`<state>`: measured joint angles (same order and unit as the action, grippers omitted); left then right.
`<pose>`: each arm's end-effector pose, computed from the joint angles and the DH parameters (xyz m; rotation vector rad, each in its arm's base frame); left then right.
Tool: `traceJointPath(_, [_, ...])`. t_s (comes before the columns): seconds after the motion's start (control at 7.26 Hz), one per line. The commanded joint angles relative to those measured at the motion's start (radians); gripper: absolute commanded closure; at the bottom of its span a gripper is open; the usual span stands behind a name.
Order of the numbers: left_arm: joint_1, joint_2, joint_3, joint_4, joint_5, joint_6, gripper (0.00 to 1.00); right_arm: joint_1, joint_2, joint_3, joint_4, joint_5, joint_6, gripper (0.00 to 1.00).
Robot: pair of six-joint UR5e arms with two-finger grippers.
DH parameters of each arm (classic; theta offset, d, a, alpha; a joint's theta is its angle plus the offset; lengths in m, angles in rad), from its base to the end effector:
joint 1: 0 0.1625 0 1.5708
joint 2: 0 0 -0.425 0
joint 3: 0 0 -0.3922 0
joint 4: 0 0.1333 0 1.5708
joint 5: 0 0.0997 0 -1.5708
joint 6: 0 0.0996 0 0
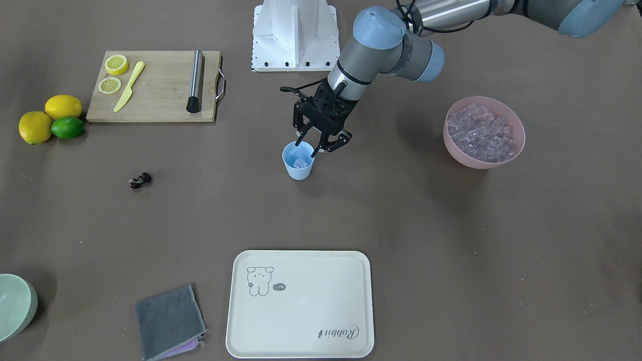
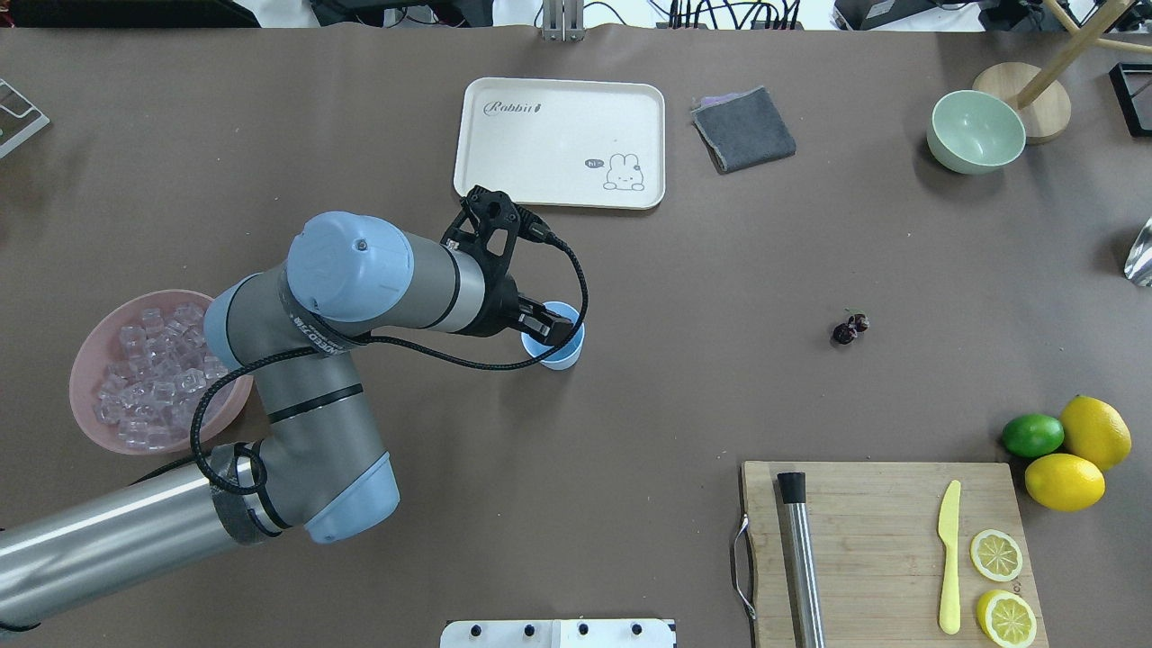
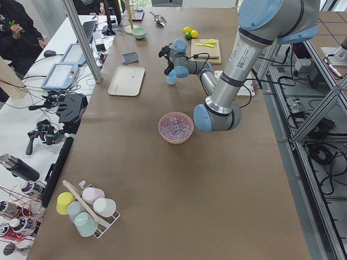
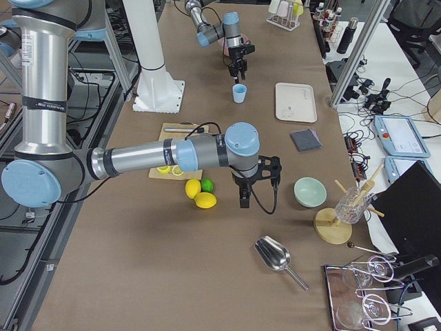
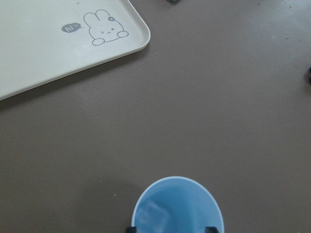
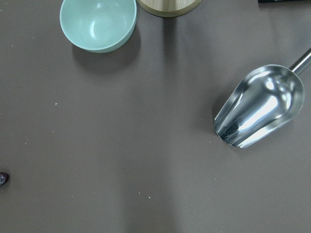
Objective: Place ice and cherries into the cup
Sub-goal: 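Lower the left gripper into the cup and release the ice cube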
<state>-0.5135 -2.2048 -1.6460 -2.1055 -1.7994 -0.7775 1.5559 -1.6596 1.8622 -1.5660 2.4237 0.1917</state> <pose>0.5321 -0.4272 0.1862 0.5990 1.1107 0.3840 0.0515 -0.4584 0.5505 0.1060 -0.8652 0.0770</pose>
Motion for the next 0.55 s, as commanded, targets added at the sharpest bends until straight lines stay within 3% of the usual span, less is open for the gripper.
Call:
traceJointPath(0.0, [0.001, 0.003, -0.027, 0.002, 0.021, -0.014, 0.03, 0.000, 0.008, -0.006, 0.003, -0.003, -0.005, 0.00])
traceJointPath(0.14, [-0.013, 0.010, -0.047, 0.004, 0.018, -0.014, 0.03, 0.001, 0.011, -0.008, 0.018, -0.003, -0.012, 0.00])
traceJointPath(0.41, [-0.066, 0.118, -0.173, 0.047, 0.011, -0.014, 0.03, 0.000, 0.012, -0.009, 0.018, -0.014, -0.015, 0.00])
